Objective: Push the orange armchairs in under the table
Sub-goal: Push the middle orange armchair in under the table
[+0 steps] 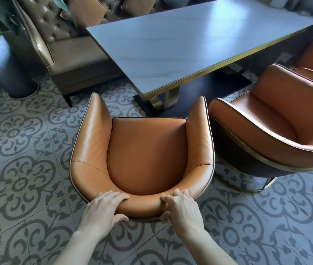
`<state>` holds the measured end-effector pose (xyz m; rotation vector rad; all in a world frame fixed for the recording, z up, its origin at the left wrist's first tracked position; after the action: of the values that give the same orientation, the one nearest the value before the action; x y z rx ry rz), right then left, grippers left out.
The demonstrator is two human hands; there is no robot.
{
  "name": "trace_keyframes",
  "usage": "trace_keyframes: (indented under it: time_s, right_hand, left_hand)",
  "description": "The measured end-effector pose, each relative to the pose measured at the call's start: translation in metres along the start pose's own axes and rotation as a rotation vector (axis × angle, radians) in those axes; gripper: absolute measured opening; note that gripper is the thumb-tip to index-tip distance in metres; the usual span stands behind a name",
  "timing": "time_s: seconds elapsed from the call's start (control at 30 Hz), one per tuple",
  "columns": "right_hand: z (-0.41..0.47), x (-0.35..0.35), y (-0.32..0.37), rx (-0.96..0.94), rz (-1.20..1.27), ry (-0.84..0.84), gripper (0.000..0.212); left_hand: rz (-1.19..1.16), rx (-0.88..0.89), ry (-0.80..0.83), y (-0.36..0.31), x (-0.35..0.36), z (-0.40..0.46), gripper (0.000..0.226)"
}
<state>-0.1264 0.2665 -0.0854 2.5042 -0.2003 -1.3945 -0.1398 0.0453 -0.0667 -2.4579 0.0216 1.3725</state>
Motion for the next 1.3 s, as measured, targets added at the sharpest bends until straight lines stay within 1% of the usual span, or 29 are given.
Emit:
trace_keyframes:
  time_s: [0.1,0.23,0.4,0.53,0.7,0.87,0.93,1.03,1.13,1.3]
  right_hand:
    - [0.019,-0.011,-0.001,-0.019,0.008,-0.001,0.034]
    - [0.040,-0.026,-0.003,-0.010,0.040,-0.019,0.038]
    - [0.066,-0.047,-0.005,0.005,0.047,-0.029,0.036]
    - [0.085,-0.060,-0.003,0.034,0.071,-0.027,0.043]
    - [0.102,-0.066,-0.002,0.047,0.028,-0.027,0.050]
    - [0.086,-0.059,0.005,0.056,-0.059,-0.085,0.059]
    - [0.075,-0.060,0.009,0.066,-0.088,-0.080,0.066]
    - [0.057,-0.066,0.009,0.086,-0.142,-0.031,0.082]
    - [0.034,-0.079,0.004,0.126,-0.138,0.012,0.093]
    - [-0.011,-0.109,-0.026,0.205,-0.107,0.034,0.101]
  left_hand:
    - [0.000,-0.023,-0.013,0.008,-0.009,0.018,0.059]
    - [-0.010,-0.030,-0.025,0.013,-0.022,0.041,0.060]
    - [-0.016,-0.022,-0.004,0.020,-0.039,0.071,0.060]
    - [-0.028,-0.020,-0.026,0.025,-0.053,0.091,0.058]
    - [-0.020,-0.016,-0.024,0.033,-0.059,0.107,0.058]
    - [-0.045,0.017,-0.028,0.030,-0.054,0.105,0.054]
    - [-0.038,0.017,-0.009,0.026,-0.050,0.101,0.059]
    - [0.003,-0.036,0.045,0.017,-0.043,0.093,0.072]
    - [0.008,-0.010,0.058,-0.002,-0.047,0.081,0.078]
    - [0.030,0.045,0.046,-0.058,-0.071,0.065,0.086]
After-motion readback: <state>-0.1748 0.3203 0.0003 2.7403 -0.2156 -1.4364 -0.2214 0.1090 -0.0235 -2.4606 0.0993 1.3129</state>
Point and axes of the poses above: each hand's wrist, its own z-axis towards the middle knuckle, its own x-axis out of the palm, y = z × x, the point moved 6 cm from there along z, towards the middle knuckle, and after that the axes turned 12 degrees about y, right-handed, at the moved point
